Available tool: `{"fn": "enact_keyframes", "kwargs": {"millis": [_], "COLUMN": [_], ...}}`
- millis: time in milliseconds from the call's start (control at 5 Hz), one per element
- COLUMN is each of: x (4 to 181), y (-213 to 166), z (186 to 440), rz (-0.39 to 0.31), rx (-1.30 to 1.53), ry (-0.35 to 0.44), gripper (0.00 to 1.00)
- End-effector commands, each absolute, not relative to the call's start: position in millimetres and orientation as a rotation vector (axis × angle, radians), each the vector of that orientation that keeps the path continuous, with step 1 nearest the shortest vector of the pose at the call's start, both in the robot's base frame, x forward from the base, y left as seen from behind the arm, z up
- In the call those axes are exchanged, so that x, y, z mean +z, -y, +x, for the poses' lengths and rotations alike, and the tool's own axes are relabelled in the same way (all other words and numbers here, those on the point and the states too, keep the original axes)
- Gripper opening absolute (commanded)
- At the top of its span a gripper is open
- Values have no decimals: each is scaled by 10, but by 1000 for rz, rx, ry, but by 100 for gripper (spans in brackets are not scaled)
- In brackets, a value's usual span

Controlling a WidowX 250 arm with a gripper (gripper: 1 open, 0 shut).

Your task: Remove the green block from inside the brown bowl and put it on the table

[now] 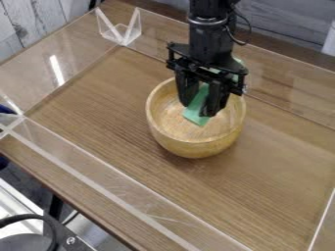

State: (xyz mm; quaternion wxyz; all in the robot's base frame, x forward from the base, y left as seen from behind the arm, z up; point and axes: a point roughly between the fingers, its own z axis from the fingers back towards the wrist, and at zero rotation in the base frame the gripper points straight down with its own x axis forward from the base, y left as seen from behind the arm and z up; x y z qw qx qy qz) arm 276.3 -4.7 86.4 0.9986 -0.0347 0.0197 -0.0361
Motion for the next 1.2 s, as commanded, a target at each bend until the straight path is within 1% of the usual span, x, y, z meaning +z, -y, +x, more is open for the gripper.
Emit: {"fn": "enact_keyframes", "kwargs": {"millis": [0, 200, 400, 600, 800, 1000], "x": [1015, 1073, 1107, 1092, 1020, 875], "y": [-18, -97, -308, -688, -999, -1111], "z": [2842, 2867, 2925, 3035, 3128, 3217], "rz": [-67, -65, -59, -53, -46, -39], "rx": [-60, -43, 10, 84, 123, 128], "ry": [13, 25, 38, 44, 47, 39], "gripper": [0, 0, 0, 0, 0, 0]}}
